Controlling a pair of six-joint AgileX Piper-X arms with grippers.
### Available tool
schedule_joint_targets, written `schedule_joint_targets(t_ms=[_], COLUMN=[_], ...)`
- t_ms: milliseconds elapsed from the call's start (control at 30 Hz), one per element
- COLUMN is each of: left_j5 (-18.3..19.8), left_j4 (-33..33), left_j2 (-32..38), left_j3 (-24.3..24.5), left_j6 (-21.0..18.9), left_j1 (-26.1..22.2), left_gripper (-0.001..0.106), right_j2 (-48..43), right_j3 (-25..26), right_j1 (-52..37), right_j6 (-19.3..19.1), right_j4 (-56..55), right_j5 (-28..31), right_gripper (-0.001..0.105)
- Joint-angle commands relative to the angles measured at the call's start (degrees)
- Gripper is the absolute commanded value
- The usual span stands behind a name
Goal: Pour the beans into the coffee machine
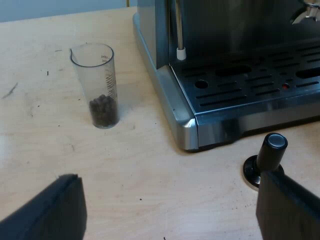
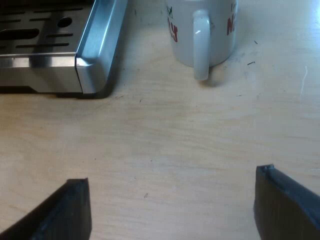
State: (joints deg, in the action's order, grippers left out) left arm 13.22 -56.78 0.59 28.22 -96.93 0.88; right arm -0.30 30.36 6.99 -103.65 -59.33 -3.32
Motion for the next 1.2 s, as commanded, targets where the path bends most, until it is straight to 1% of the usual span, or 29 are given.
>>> schedule_joint_targets(t_ms=[33,267,367,433,533,667,733,900,967,1033,1067,1200], left_j5=[0.75,1.21,0.89,-0.78,-2.25,-4.41,-4.69,-4.69,-4.69,-4.69,-4.59,-3.04], left_j4=[0.52,0.52,0.64,0.79,1.25,1.68,1.89,1.86,1.86,1.86,1.96,4.23], left_j2=[2.38,2.38,2.38,2.38,2.23,0.88,-0.31,-3.19,-4.35,-6.08,-6.71,-9.62], left_j3=[0.12,0.12,0.12,0.45,1.47,4.20,5.42,7.57,8.25,9.03,9.21,9.43], left_j6=[-0.57,-0.57,-0.57,-1.25,-1.90,-1.90,-1.90,-1.90,-1.90,-1.90,-1.90,-1.90], left_j1=[0.27,0.27,0.27,0.27,0.27,0.27,0.27,0.27,0.27,0.27,0.27,0.27], left_gripper=[0.072,0.072,0.072,0.072,0.072,0.072,0.072,0.072,0.072,0.072,0.072,0.072], right_j2=[-2.72,-2.72,-2.57,-2.36,-1.51,0.69,2.78,7.92,9.90,12.84,13.56,18.05], right_j3=[-0.02,-0.02,1.16,3.05,5.59,8.66,10.58,14.41,15.90,17.95,18.36,19.71], right_j1=[-0.15,-0.15,-0.15,-0.15,-0.15,-0.15,-0.15,-0.15,-0.15,-0.15,-0.15,0.40], right_j6=[-0.47,-0.47,-0.04,-0.18,-0.24,-0.45,-1.70,-2.27,-3.80,-6.18,-6.44,-7.08], right_j4=[0.04,0.15,0.59,0.58,0.36,0.37,0.37,0.37,0.37,0.76,0.89,4.00], right_j5=[-0.43,-0.43,-1.83,-3.41,-3.41,-4.47,-7.15,-12.67,-14.30,-16.43,-17.05,-22.94], right_gripper=[0.069,0.069,0.069,0.069,0.069,0.069,0.069,0.069,0.069,0.069,0.069,0.069])
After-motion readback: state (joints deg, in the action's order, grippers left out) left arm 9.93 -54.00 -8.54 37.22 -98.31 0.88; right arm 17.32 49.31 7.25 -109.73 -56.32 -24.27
